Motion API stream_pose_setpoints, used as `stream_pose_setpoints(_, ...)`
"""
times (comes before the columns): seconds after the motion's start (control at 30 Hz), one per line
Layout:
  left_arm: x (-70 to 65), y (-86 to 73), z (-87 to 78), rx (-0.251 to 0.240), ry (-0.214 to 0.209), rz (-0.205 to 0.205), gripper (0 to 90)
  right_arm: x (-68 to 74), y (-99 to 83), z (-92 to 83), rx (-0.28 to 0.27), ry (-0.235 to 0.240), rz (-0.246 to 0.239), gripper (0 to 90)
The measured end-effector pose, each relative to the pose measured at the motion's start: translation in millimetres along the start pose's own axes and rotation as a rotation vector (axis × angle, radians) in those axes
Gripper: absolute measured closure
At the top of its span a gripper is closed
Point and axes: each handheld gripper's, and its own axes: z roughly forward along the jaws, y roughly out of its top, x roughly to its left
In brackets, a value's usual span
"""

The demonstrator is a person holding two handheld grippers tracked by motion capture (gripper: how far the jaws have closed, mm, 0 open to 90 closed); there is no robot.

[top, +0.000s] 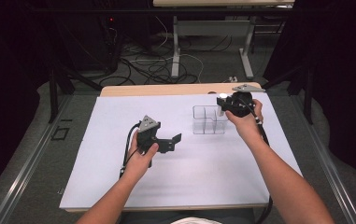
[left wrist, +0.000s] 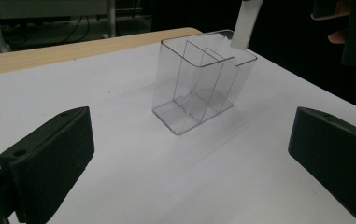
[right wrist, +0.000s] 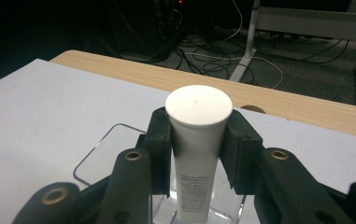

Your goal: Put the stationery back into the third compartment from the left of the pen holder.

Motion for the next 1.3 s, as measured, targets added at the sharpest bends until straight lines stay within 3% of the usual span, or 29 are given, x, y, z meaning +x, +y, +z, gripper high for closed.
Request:
stream_pose_setpoints(0.27, 3.2, 1.1, -0.6, 0.001, 0.029, -0.016, 0.6, -2.1, -9.4, 3.6, 0.008, -0.010, 0.011, 66.6)
stream_pose_setpoints(0.8, 8.6, 2.5, -4.2, -0.001, 0.049, -0.034, 1.0, -0.9, -15.9, 6.0, 0.051, -0.007, 0.017, 66.4)
stream_pose_setpoints(0.83, 7.6, 2.3, -3.9, -0.005, 0.048, -0.052, 1.0, -0.7, -16.4, 6.7, 0.053, -0.004, 0.019, 66.4)
stream_pose_setpoints(0.9, 9.1, 2.5, -4.3, 0.001, 0.051, -0.033, 1.0, 0.3, -17.2, 6.7, 0.066, -0.001, 0.024, 66.3)
stream_pose_setpoints(1.3, 10.3, 2.5, -4.7, 0.001, 0.051, -0.037, 1.0, -0.3, -19.2, 8.0, 0.094, -0.002, 0.017, 66.2)
